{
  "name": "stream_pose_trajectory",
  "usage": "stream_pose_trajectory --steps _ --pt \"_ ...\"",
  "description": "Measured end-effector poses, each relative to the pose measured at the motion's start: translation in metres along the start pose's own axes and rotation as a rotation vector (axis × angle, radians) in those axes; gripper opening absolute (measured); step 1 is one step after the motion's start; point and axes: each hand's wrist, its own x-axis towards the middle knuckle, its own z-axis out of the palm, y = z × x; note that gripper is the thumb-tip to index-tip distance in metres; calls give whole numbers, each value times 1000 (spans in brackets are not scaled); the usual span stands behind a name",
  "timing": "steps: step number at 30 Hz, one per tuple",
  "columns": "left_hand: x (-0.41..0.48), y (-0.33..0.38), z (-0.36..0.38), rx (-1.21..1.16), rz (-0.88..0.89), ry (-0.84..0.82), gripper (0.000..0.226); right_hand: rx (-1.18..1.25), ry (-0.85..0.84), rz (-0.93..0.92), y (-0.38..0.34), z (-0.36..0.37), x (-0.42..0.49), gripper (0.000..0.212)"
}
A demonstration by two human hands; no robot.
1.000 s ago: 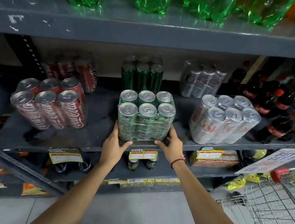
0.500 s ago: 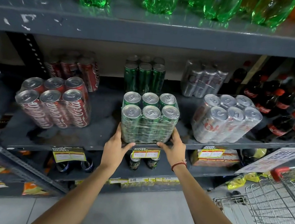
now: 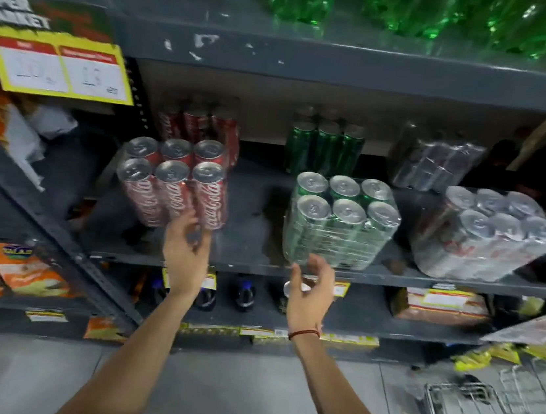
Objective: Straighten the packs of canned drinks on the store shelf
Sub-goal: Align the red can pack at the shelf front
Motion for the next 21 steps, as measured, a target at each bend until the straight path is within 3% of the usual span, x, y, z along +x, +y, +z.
stream_pose_trajectory --steps 4,8,12,15,21 --pt "34 -22 -42 78 -62 165 44 3 -168 -33 -28 53 -6 32" --pt "74 -50 -64 149 -297 -148 77 -103 -421 73 -46 104 16 67" --pt "101 -61 -72 232 -272 -375 78 -262 -681 159 -51 137 40 99" --pt "108 -69 -77 274 -238 -419 81 -246 -726 123 -51 145 41 91" --pt "105 -71 -84 276 -166 -449 75 -172 -585 94 -49 143 20 73"
